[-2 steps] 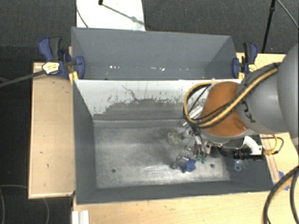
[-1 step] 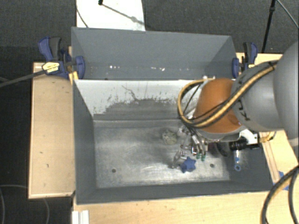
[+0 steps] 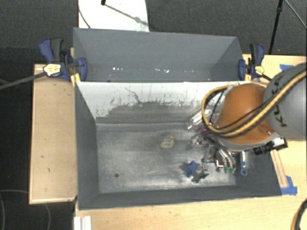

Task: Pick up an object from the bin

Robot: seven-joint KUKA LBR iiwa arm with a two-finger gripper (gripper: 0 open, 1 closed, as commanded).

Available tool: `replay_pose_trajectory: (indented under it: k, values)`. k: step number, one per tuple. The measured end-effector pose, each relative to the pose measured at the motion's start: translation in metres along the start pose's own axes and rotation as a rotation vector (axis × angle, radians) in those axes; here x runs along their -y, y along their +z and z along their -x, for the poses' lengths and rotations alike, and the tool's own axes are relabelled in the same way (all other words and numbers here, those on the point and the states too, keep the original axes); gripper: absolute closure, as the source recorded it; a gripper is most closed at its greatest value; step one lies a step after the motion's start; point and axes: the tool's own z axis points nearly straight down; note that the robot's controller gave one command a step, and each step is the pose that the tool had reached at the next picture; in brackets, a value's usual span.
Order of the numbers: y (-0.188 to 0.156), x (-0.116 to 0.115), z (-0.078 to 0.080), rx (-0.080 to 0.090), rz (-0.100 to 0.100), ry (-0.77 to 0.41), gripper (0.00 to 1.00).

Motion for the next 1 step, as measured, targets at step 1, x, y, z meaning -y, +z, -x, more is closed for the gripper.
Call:
replay_pose_trajectory:
  k: [1]
  values:
    - [0.0586,0.0148,0.0049,0.004,0.001,0.029,0.0]
